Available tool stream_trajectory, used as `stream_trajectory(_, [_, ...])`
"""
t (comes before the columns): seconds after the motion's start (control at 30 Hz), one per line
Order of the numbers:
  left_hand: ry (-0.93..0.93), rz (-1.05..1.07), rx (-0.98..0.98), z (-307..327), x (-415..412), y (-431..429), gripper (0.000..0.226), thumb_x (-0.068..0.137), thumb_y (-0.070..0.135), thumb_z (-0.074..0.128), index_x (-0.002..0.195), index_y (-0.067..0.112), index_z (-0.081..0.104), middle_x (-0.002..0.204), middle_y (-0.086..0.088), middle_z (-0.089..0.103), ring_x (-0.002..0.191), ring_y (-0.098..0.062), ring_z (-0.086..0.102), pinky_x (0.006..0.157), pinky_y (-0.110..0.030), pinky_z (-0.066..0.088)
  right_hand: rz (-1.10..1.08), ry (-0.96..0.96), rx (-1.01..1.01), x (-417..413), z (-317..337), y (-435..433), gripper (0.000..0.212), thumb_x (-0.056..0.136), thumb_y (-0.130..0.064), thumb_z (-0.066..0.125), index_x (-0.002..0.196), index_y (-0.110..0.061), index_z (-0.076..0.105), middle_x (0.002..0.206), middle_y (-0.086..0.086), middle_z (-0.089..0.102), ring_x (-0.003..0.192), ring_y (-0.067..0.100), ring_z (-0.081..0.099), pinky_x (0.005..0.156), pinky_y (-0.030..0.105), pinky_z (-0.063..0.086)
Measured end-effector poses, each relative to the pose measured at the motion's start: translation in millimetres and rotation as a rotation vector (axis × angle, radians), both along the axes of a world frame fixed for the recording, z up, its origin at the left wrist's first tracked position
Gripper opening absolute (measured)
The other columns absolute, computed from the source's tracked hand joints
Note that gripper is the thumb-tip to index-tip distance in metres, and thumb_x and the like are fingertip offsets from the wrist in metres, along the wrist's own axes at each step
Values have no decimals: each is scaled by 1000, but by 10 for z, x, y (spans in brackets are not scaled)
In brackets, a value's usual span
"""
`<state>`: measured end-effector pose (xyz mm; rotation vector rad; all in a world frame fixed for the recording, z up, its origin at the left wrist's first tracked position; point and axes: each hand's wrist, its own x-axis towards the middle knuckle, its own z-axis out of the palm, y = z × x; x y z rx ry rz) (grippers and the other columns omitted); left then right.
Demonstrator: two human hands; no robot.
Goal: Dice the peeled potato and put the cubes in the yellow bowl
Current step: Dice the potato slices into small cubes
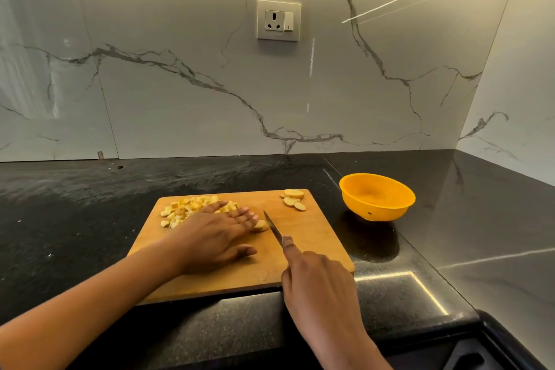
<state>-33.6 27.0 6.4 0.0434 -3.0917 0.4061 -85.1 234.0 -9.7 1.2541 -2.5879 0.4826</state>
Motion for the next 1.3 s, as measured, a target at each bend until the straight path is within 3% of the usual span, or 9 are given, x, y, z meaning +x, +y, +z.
stream_trajectory(0.07, [-61, -17, 20, 36, 53, -78, 84, 67, 76, -17, 139, 33, -11, 145, 18, -9, 132, 5, -13, 106, -23, -16, -3, 4, -6, -18, -3, 18, 53, 103, -31, 29, 152, -28, 10, 105, -3, 60, 82, 15, 51, 67, 28, 41])
stream_trajectory(0.23, [-155, -89, 59, 77, 100, -266, 72, 74, 73, -7, 139, 41, -13, 145, 25, -13, 129, 14, -22, 109, -17, -18, 2, -5, -14, -12, -19, 33, 53, 103, -32, 29, 152, -29, 10, 108, -4, 61, 90, 15, 57, 69, 28, 41])
stream_trajectory(0.3, [-176, -127, 72, 73, 67, -282, 69, 79, 71, -1, 140, 42, -13, 145, 27, -15, 125, 19, -27, 103, -12, -24, 7, -8, -10, 5, -18, 13, 53, 104, -32, 29, 152, -29, 10, 108, -4, 61, 89, 15, 56, 69, 27, 40])
stream_trajectory(0.47, [-187, -190, 111, 28, 2, -328, 65, 83, 70, 1, 141, 43, -9, 150, 26, -7, 129, 20, -22, 101, -11, -25, 11, -6, 31, 45, 35, -39, 52, 104, -32, 28, 152, -28, 9, 109, -2, 59, 80, 14, 43, 67, 28, 36])
stream_trajectory(0.7, [-152, -213, 172, 5, 1, -375, 70, 81, 75, -3, 145, 44, -2, 152, 27, -1, 134, 19, -13, 104, -15, -26, 19, 38, 168, 5, 45, -210, 55, 103, -22, 34, 153, -20, 10, 106, 3, 59, 79, 17, 42, 52, 26, 29])
stream_trajectory(0.83, [-134, -212, 125, 0, 17, -351, 64, 87, 67, 4, 146, 42, -2, 152, 26, -3, 134, 18, -15, 103, -16, -29, 65, -1, 249, -11, 114, -245, 57, 103, -20, 36, 153, -16, 9, 104, 6, 58, 88, 22, 53, 50, 26, 25])
stream_trajectory(0.93, [-135, -203, 135, -5, 28, -342, 63, 87, 67, 4, 145, 43, -4, 152, 27, -4, 133, 17, -18, 102, -16, -30, 86, -34, 223, 103, 61, -47, 55, 104, -21, 32, 153, -19, 7, 94, 4, 52, 77, 21, 44, 49, 24, 24])
stream_trajectory(1.1, [-102, -217, 125, -24, 48, -346, 69, 80, 74, -8, 143, 44, -7, 152, 26, -7, 134, 14, -21, 104, -18, -30, 57, -19, 170, 122, 58, 106, 54, 104, -24, 30, 153, -26, 6, 111, 0, 59, 96, 20, 57, 56, 28, 32])
stream_trajectory(1.3, [-62, -206, 124, -31, 83, -350, 75, 78, 75, -13, 145, 43, 1, 152, 26, -2, 136, 12, -19, 106, -22, -29, 24, 37, 62, 49, 69, -16, 53, 104, -31, 27, 153, -28, 8, 109, -3, 60, 85, 16, 51, 67, 28, 37])
